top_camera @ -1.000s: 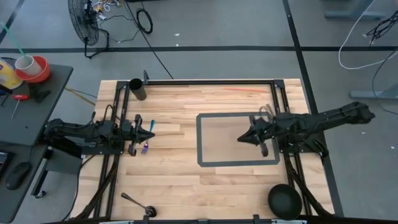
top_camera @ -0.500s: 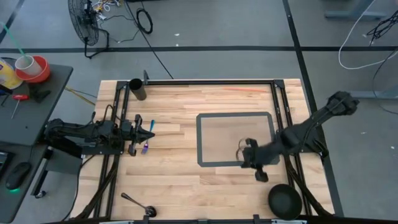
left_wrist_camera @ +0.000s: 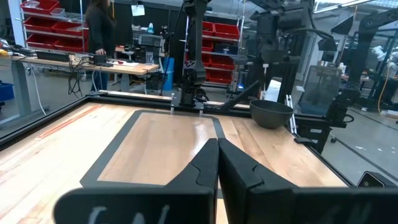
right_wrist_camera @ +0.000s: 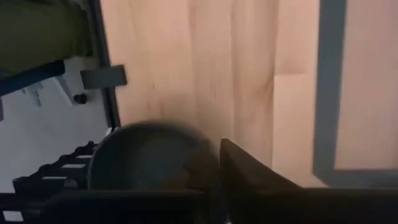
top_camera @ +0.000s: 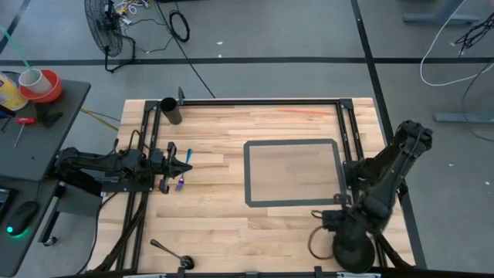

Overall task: Pick & Place Utensil
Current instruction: Put the black bowl on the gray mat

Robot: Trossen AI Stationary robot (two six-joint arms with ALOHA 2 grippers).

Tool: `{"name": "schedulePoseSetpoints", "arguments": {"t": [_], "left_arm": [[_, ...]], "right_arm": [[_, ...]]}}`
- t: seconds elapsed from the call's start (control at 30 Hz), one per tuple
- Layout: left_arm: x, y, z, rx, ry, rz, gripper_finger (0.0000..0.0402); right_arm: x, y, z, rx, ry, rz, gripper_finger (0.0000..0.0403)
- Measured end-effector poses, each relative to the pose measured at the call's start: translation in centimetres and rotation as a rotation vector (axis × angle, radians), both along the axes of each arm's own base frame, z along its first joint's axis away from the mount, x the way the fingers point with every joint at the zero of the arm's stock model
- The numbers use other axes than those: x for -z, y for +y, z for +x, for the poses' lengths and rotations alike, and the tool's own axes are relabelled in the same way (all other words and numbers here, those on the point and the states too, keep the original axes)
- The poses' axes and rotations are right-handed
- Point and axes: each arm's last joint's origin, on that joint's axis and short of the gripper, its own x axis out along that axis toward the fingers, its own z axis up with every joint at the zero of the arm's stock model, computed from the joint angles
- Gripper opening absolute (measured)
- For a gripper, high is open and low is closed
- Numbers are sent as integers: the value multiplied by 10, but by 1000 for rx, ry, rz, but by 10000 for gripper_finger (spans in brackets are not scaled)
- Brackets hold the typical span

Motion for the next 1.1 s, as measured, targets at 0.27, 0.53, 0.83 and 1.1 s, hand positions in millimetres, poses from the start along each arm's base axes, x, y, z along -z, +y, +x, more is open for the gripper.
{"name": "schedulePoseSetpoints", "arguments": {"t": [0.27,0.53,0.83,1.1], "left_arm": [[0,0,0,0,0,0,14],[0,0,0,0,0,0,14],[0,0,0,0,0,0,14],[0,0,0,0,0,0,14]], "right_arm": [[11,7,-20,-47,-48,-94,154],[49,-1,-31,-31,165,-71,168],[83,-7,-35,-88,159,-46,156],[89,-2,-34,-96,155,30,130]]}}
